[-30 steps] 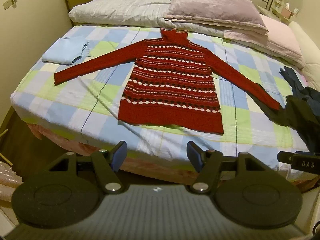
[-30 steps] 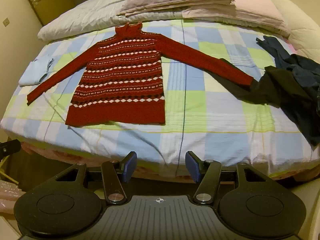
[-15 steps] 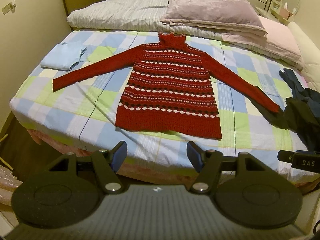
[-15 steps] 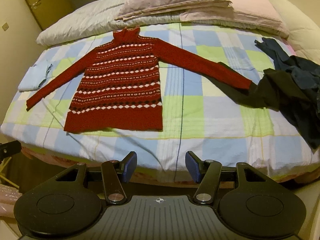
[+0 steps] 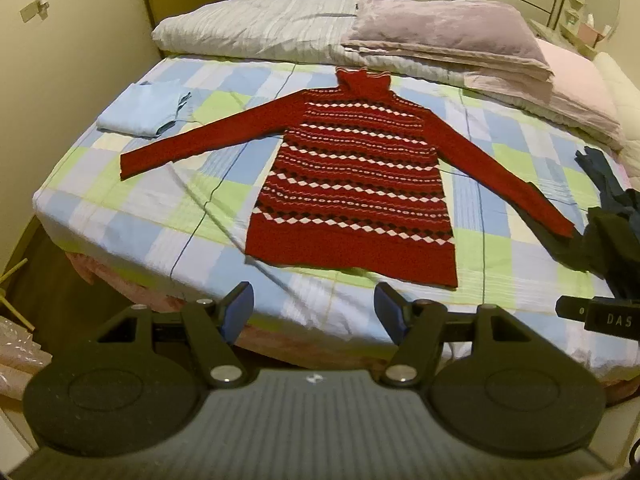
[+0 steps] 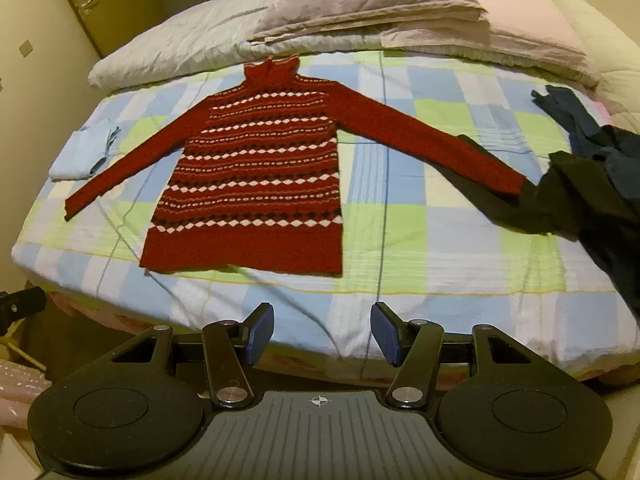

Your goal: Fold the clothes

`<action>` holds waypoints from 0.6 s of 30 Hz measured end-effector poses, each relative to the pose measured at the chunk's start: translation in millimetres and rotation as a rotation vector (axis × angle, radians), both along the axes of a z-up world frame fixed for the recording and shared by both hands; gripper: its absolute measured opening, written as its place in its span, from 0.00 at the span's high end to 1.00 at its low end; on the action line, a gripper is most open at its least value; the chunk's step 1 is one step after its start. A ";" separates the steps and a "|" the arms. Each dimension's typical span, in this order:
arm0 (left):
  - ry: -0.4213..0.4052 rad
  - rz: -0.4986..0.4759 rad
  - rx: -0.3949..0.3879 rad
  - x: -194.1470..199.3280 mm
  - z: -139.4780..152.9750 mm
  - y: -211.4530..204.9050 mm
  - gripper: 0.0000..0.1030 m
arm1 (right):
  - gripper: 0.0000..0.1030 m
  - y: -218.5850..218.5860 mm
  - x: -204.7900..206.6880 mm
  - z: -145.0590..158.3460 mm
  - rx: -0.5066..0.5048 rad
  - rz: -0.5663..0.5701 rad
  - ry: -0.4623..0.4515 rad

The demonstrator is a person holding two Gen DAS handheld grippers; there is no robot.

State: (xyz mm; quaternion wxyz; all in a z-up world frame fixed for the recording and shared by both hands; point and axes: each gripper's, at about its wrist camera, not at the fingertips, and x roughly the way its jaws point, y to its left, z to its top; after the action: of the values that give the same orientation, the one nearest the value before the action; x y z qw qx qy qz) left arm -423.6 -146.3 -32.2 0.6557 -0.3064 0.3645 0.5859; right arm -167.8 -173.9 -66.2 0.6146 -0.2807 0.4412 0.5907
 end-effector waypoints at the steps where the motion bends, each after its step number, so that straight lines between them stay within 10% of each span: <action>1: -0.004 0.008 -0.004 -2.9 -1.0 3.0 0.38 | 0.44 4.4 -1.1 -1.4 -0.003 0.005 0.004; 18: -0.248 0.053 -0.059 -37.9 -41.9 152.7 0.37 | 0.44 103.4 10.6 -27.7 -0.048 -0.122 0.025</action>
State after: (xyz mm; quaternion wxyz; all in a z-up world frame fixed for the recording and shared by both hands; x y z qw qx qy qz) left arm -461.5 6.4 -74.1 0.6707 -0.4054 0.2894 0.5495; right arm -157.2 -70.5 -93.9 0.6371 -0.2605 0.4793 0.5446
